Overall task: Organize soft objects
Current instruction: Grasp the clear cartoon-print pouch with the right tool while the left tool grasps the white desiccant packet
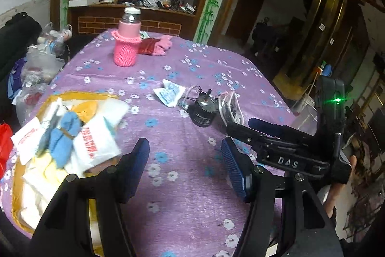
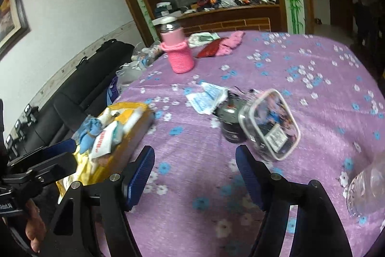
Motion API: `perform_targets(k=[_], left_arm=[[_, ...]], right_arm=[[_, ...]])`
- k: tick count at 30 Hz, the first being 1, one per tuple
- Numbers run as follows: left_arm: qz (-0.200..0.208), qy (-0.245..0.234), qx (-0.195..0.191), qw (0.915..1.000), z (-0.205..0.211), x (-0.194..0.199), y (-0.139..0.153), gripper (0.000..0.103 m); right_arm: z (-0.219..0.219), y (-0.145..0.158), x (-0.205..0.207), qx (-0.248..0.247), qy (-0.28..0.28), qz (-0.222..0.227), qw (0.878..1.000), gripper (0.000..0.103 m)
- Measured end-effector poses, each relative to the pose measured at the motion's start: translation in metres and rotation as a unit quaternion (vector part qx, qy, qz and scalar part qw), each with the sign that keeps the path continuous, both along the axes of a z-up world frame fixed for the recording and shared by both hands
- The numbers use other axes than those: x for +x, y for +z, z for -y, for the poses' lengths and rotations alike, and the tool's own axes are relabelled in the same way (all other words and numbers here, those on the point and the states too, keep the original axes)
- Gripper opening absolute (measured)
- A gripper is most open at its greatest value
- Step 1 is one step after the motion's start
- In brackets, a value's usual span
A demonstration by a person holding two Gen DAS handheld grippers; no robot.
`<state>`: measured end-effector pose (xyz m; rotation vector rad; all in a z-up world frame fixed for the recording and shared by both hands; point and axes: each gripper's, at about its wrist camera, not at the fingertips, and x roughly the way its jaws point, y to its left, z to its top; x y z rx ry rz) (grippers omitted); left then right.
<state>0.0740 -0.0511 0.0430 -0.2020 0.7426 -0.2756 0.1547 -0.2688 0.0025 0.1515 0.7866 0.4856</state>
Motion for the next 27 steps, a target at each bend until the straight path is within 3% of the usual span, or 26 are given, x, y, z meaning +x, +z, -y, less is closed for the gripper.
perform_targets(k=[4, 8, 16, 19, 23, 27], left_arm=[[-0.014, -0.004, 0.001, 0.9999, 0.011, 0.008, -0.008, 0.061], [-0.036, -0.01, 0.0, 0.9993, 0.02, 0.022, -0.018, 0.061], [-0.061, -0.015, -0.001, 0.998, 0.028, 0.058, -0.026, 0.061], [-0.08, -0.015, -0.007, 0.9967, 0.028, 0.082, -0.031, 0.061], [-0.121, -0.014, -0.026, 0.9922, 0.026, 0.118, -0.045, 0.061], [-0.159, -0.005, -0.017, 0.9871, 0.033, 0.163, -0.058, 0.061]], right_arm=[[0.024, -0.009, 0.017, 0.009, -0.017, -0.023, 1.0, 0.072], [0.039, -0.007, 0.037, 0.012, -0.05, -0.033, 0.998, 0.081], [0.031, -0.014, 0.097, -0.004, -0.088, -0.054, 0.995, 0.081], [0.024, -0.021, 0.107, -0.055, -0.108, -0.018, 0.992, 0.082], [0.027, -0.037, 0.116, -0.032, -0.088, -0.038, 0.995, 0.088], [0.034, -0.043, 0.122, -0.026, -0.095, -0.045, 0.994, 0.098]])
